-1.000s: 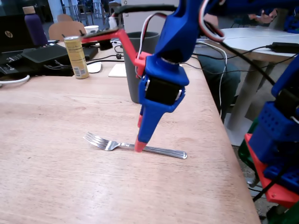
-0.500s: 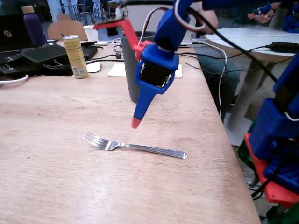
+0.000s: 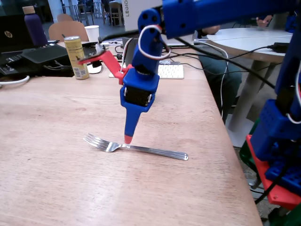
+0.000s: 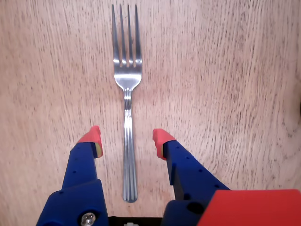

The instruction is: Grab the fork and place it in gray glass

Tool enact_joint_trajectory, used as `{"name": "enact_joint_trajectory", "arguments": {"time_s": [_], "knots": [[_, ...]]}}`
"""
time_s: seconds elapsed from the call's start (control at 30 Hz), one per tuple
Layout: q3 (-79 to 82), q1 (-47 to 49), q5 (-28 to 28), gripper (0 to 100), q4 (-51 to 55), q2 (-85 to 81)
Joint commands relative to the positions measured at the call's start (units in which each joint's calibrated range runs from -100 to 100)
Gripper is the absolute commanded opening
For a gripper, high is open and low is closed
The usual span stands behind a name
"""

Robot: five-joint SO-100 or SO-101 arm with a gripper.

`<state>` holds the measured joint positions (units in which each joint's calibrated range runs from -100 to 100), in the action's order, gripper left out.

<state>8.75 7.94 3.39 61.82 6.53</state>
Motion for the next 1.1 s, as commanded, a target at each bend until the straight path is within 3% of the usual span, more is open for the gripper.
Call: {"name": "enact_joint_trajectory", "arguments": {"time_s": [0.0,0.57,1.07], "knots": [[-2.56,0.69,0.24,25,-0.66,1.45],[-2.47,0.86,0.24,25,-5.83,8.39],[-10.02,0.69,0.24,24,-2.87,14.83]]}}
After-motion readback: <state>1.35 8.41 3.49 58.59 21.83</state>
